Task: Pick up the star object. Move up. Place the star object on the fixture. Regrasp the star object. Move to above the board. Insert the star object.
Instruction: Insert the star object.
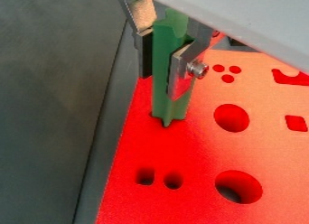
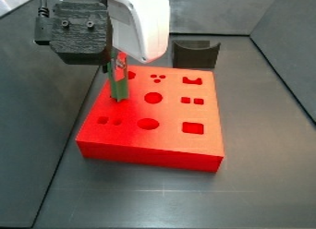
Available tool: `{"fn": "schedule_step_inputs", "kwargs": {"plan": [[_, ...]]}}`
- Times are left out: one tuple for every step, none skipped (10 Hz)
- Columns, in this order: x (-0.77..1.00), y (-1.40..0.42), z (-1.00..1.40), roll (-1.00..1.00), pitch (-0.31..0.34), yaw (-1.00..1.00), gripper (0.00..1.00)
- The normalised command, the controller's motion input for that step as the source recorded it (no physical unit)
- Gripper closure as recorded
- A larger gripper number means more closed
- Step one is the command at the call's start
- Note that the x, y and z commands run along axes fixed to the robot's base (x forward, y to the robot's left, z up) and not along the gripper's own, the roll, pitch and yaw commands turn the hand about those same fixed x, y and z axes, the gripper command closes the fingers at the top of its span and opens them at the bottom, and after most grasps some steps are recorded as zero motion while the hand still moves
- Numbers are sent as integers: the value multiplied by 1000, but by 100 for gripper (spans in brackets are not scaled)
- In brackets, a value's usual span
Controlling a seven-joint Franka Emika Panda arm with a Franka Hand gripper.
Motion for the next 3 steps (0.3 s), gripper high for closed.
{"fn": "schedule_step_inputs", "kwargs": {"plan": [[-3, 0, 0, 0, -60, 0, 100], [0, 0, -80, 0, -114, 0, 100], [17, 0, -180, 30, -119, 0, 100]]}}
